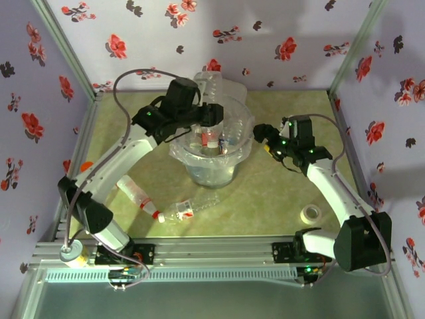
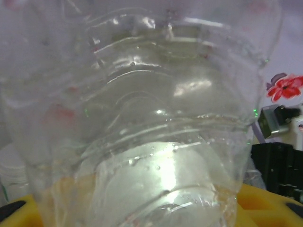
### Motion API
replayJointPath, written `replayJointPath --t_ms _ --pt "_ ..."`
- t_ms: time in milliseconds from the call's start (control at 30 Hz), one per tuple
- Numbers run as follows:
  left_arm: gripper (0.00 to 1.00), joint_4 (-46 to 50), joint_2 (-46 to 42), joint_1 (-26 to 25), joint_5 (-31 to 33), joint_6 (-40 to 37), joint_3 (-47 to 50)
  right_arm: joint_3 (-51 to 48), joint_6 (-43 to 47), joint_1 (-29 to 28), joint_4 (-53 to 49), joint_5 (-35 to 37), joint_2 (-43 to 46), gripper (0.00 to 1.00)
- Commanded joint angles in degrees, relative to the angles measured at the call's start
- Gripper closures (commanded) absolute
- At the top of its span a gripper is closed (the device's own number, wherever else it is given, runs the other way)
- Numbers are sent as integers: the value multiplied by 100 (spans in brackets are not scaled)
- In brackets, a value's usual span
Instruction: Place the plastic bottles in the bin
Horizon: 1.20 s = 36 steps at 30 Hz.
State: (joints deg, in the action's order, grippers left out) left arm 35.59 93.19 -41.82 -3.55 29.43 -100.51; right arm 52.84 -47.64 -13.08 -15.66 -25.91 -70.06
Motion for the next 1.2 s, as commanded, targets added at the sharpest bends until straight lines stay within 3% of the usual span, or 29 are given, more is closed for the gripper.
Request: replayJointPath --t_ms 0,133,267,433,567,667,733,967,1167 --pt "46 139 115 -101 -205 93 -81 161 35 -75 19 -6 -48 10" --pt "35 288 174 -110 -251 49 -47 147 70 -77 -8 18 -21 10" --pt "12 256 30 -118 -114 -101 -56 130 82 -76 0 1 -46 10" --pt "9 152 -134 -111 416 -345 -165 147 69 -80 31 -35 -76 10" --pt "19 53 -18 -107 465 -327 -192 155 70 -78 42 -46 -78 10" --pt "40 45 189 -121 405 -200 -152 143 79 -78 32 -46 -69 10" --pt "49 -31 305 -141 300 -110 -68 130 88 -75 14 -30 -45 10" --pt "59 -364 422 -304 -13 284 604 95 135 -69 -44 27 2 10" --pt "60 -641 20 -362 -11 528 1268 94 158 -70 -47 21 -8 10"
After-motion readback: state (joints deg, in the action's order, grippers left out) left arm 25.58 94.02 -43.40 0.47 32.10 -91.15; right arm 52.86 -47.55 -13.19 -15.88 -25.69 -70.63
